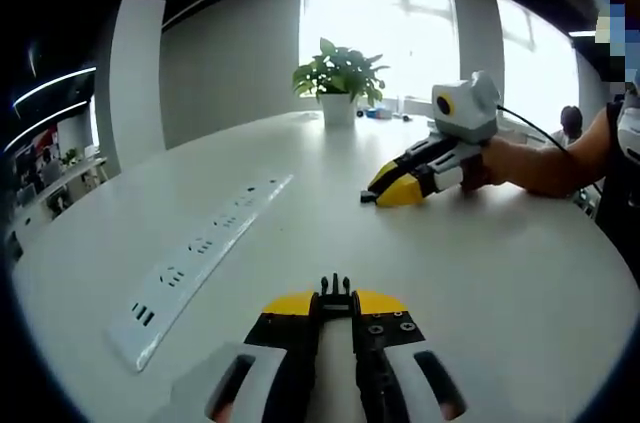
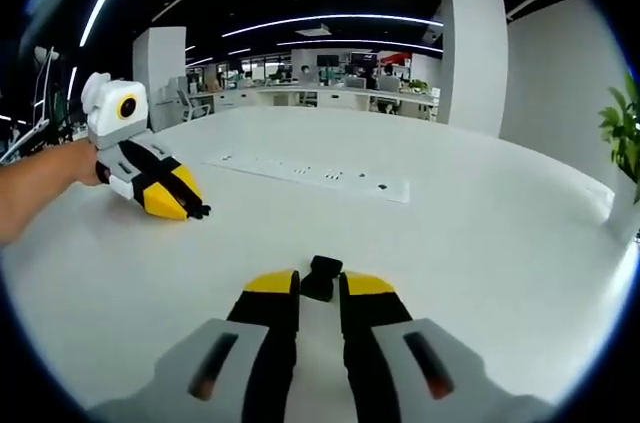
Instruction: Snap the two parts of the plastic buckle together until the buckle closes and remains connected.
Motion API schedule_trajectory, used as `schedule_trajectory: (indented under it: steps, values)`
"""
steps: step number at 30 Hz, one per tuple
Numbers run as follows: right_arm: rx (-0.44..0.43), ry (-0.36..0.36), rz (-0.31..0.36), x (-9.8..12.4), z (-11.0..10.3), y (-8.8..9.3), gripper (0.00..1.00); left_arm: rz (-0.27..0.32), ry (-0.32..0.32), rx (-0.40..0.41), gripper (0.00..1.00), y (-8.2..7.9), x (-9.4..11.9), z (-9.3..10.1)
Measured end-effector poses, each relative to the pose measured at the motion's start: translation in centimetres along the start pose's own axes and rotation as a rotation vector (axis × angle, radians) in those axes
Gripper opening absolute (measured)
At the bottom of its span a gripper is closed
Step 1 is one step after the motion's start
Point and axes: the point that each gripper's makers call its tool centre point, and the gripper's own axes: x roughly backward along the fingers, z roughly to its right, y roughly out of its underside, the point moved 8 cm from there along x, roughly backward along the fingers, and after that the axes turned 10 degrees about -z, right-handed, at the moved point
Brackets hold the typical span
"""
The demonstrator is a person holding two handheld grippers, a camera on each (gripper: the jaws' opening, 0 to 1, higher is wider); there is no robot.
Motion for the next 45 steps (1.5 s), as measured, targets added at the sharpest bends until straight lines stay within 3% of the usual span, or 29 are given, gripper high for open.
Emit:
schedule_trajectory:
  steps: [30, 37, 45]
  values:
    - [0.06, -0.024, 0.01, 0.03, -0.14, -0.04, 0.12, 0.006, 0.003, 0.003, 0.11, 0.09, 0.04, 0.01]
    - [0.022, -0.003, -0.003, 0.05, 0.03, -0.05, 0.16, 0.01, 0.005, 0.004, 0.11, 0.14, 0.04, -0.18]
    - [0.012, 0.032, -0.012, 0.15, 0.25, 0.02, 0.12, 0.012, 0.005, 0.003, 0.11, 0.15, 0.05, -0.1]
